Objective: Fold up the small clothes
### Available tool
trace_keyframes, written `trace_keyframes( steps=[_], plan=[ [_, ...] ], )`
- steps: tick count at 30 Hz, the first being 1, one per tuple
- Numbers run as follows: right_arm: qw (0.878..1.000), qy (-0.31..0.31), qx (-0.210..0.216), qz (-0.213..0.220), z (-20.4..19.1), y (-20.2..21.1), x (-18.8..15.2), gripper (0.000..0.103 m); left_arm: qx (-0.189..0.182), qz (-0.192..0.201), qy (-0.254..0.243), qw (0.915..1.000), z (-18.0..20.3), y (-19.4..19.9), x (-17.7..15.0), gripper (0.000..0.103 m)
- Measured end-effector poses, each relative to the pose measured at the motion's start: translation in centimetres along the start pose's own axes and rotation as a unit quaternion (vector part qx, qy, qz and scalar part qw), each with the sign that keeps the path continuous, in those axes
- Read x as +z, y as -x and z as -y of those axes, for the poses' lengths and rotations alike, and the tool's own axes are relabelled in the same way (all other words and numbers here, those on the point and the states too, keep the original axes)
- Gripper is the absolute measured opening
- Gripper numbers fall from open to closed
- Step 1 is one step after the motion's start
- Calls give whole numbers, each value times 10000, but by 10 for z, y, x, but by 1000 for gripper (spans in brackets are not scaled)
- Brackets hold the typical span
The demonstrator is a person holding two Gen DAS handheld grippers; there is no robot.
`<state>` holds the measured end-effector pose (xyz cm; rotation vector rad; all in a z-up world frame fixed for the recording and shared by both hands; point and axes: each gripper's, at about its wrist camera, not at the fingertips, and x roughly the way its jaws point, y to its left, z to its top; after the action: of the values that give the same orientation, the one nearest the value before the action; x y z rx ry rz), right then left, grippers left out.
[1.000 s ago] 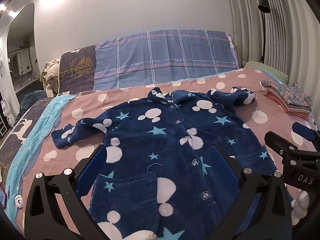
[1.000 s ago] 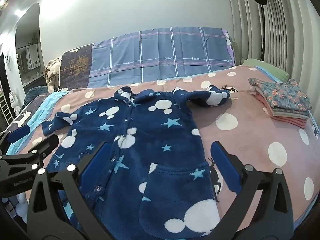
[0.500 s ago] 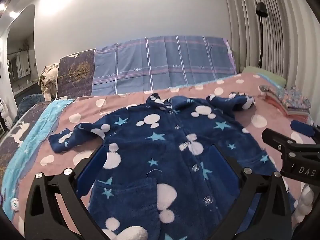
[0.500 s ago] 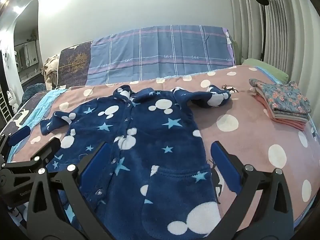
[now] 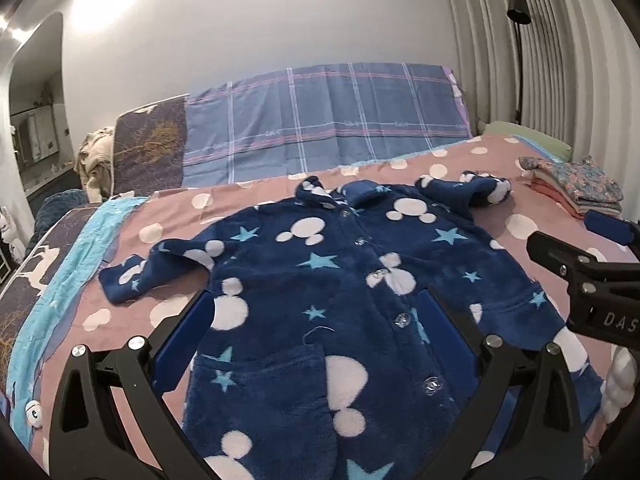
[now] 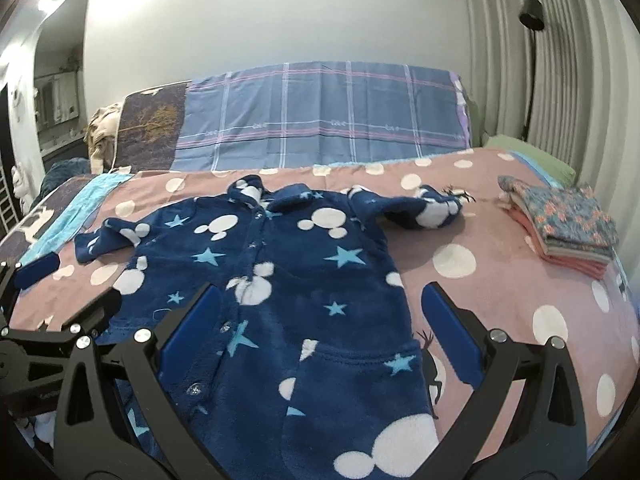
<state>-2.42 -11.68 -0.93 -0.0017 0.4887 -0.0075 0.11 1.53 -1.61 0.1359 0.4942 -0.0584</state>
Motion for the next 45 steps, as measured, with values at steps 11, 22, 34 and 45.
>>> trace_keyframes(
  steps=[11, 22, 34, 45],
  plan=[
    [9990, -423, 51, 152, 4, 2, -8, 101, 218, 436, 344, 9982, -19, 8, -9, 102],
    [9997, -237, 57, 16, -6, -2, -11, 101, -83, -13, 74, 9999, -16, 2, -18, 102],
    [9996, -281, -25, -94, -2, -5, -14, 101, -99, -67, 179, 9998, -19, 0, -17, 102],
    [9990, -411, -48, -138, 2, -6, -11, 101, -20, -69, 294, 9995, -28, 2, -14, 102]
  ],
)
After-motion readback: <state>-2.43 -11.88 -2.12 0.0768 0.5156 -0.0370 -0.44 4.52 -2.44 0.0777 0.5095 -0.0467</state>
